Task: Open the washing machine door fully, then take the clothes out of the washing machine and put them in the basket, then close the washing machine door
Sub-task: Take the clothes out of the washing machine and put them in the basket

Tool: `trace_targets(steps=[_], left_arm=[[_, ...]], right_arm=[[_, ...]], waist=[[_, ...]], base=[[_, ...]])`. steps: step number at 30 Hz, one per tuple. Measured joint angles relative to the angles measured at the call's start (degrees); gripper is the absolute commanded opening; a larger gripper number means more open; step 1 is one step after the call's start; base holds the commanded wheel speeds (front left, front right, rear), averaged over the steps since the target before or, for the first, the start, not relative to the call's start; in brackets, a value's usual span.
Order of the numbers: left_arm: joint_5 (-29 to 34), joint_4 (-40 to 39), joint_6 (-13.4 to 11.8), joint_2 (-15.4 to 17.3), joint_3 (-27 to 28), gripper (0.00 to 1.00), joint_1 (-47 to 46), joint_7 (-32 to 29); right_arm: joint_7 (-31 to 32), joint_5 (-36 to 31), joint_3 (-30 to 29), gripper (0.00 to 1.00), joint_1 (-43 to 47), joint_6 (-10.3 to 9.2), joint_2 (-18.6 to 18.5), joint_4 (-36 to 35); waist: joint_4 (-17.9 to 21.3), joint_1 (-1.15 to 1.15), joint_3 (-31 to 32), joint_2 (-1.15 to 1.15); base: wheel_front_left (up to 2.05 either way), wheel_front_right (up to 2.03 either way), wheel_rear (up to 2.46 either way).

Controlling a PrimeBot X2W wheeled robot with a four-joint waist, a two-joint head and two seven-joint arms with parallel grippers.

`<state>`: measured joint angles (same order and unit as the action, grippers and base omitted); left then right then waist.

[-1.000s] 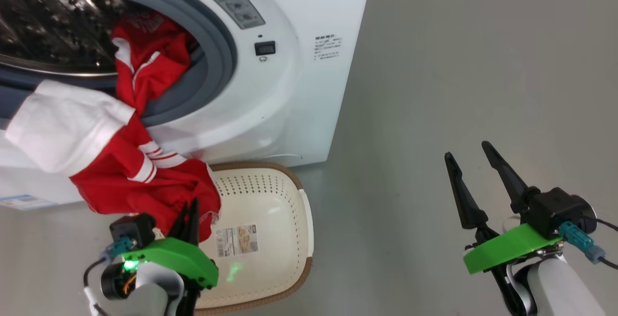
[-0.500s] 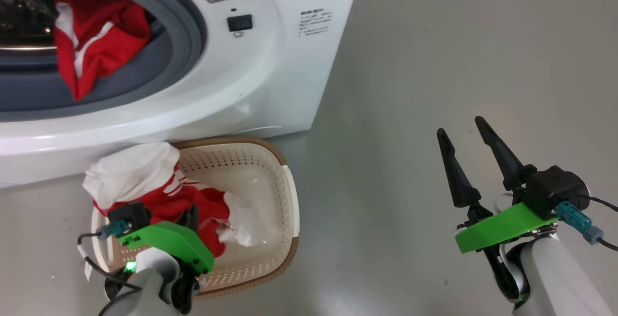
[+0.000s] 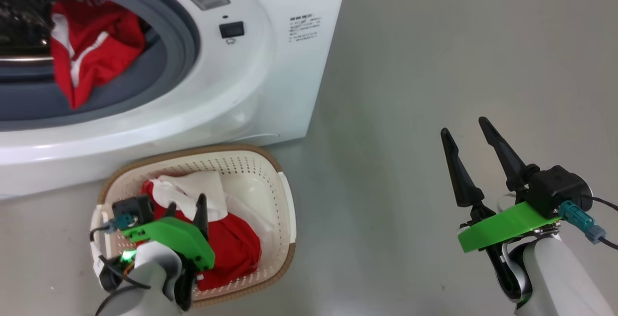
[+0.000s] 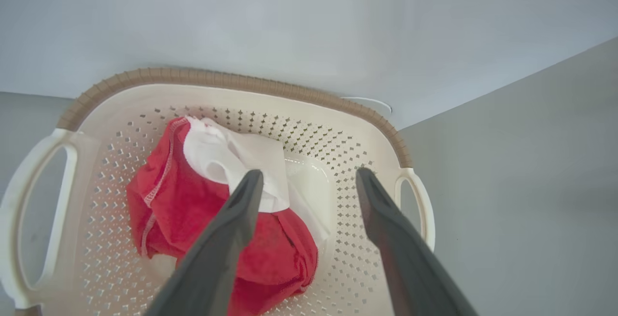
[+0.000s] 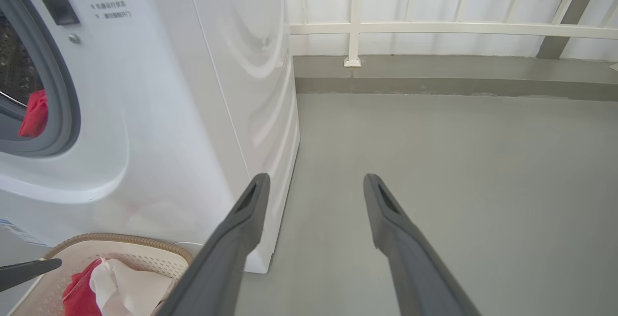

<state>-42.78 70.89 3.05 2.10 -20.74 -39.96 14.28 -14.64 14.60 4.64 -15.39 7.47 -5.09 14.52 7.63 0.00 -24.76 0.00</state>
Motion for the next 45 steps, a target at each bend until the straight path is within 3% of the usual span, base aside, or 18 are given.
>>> trace_targets(steps=[6, 23, 28, 36, 45], left_arm=[[3.7, -7.3, -0.2, 0.7, 1.2, 1.00, 3.1, 0.0], [13.2, -24.9, -0.4, 1.0, 12.6, 1.00, 17.5, 0.0], [16.4, -30.9, 1.0, 1.1, 16.4, 1.00, 22.3, 0.0], [23.4, -41.2, 1.1, 1.4, 21.6, 1.00, 30.1, 0.0], [26.6, -48.1, 2.7, 0.6, 24.1, 1.00, 35.5, 0.0]], right_arm=[[0.0, -0.1, 0.1, 1.00, 1.5, 0.00, 0.0, 0.4], [0.0, -0.1, -0.5, 1.00, 7.2, 0.00, -0.3, 0.7], [0.0, -0.1, -0.6, 1.00, 8.7, 0.00, -0.1, 0.1], [0.0, -0.1, -1.5, 1.00, 11.8, 0.00, 0.0, -0.6], [0.0, -0.8, -2.1, 1.00, 14.2, 0.00, 0.0, -1.5]], waist=[[-1.1, 0.00, 2.9, 0.00], [-4.8, 0.00, 13.5, 0.00], [-5.2, 0.00, 16.3, 0.00], [-5.3, 0.00, 20.2, 0.00], [-5.6, 0.00, 24.1, 0.00]], base=[[0.00, 0.00, 0.00], [0.00, 0.00, 0.00], [0.00, 0.00, 0.00], [0.00, 0.00, 0.00], [0.00, 0.00, 0.00]])
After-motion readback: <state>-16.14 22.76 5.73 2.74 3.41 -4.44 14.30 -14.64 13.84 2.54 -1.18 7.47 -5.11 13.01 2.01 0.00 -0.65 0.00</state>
